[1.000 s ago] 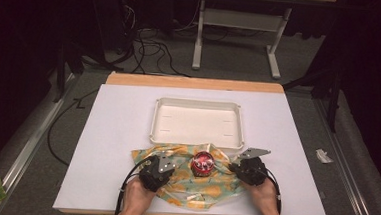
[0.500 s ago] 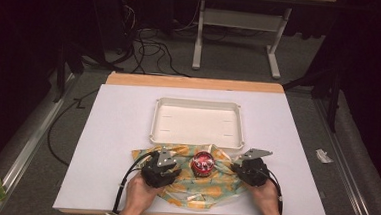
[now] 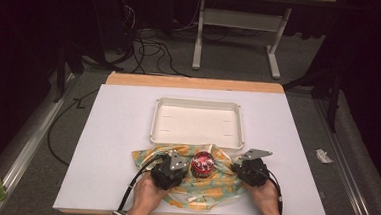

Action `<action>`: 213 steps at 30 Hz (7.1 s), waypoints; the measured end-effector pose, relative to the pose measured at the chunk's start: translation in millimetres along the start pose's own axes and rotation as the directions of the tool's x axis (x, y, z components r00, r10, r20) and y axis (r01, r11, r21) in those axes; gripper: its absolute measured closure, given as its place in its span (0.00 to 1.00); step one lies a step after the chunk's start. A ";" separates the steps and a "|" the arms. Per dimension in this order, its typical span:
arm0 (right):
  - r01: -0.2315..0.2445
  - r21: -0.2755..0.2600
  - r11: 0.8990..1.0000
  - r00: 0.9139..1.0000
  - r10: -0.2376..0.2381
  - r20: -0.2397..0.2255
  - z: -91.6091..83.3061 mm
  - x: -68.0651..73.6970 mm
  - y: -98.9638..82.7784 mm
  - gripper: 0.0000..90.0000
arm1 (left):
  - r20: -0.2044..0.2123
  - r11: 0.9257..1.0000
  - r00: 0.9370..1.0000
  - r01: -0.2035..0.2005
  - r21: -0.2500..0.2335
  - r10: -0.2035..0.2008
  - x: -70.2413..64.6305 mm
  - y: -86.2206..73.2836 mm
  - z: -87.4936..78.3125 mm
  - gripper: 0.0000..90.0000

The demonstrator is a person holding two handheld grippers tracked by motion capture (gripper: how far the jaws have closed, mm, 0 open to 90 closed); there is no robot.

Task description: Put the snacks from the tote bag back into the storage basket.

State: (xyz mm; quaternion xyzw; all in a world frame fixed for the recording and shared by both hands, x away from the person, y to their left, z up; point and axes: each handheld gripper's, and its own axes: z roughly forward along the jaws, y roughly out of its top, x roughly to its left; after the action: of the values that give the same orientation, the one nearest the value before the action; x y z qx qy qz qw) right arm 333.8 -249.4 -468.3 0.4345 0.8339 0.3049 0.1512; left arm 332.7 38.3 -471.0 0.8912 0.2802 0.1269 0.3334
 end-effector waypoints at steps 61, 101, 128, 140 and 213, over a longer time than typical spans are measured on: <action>-0.111 -0.119 0.987 0.987 0.123 0.101 -35.5 -18.7 -20.3 0.83 | -0.003 0.978 0.995 0.094 -0.184 -0.096 30.5 -30.4 -37.1 0.84; -0.035 -0.278 0.960 0.996 0.011 -0.085 -50.8 27.3 10.5 0.60 | -0.071 0.951 0.971 0.204 -0.233 -0.226 57.2 -49.3 -26.5 0.59; 0.110 -0.272 0.956 0.973 -0.159 -0.168 -21.5 72.3 58.0 0.45 | -0.090 0.959 0.975 0.180 -0.219 -0.204 53.9 -48.6 -22.7 0.53; 0.123 -0.221 0.967 0.975 -0.160 -0.156 -3.2 69.3 68.2 0.34 | -0.092 0.959 0.975 0.177 -0.220 -0.201 53.2 -48.6 -22.8 0.52; 0.170 -0.215 0.962 0.965 -0.206 -0.160 -57.2 62.2 88.6 0.29 | -0.080 0.962 0.979 0.164 -0.220 -0.185 53.2 -49.1 -23.4 0.54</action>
State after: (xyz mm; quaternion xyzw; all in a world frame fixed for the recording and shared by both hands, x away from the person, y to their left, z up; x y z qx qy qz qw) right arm 324.4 -181.5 -366.8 0.3063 0.8469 0.4095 0.1461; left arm 345.8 112.1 -484.1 0.8148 0.3589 0.1708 0.4221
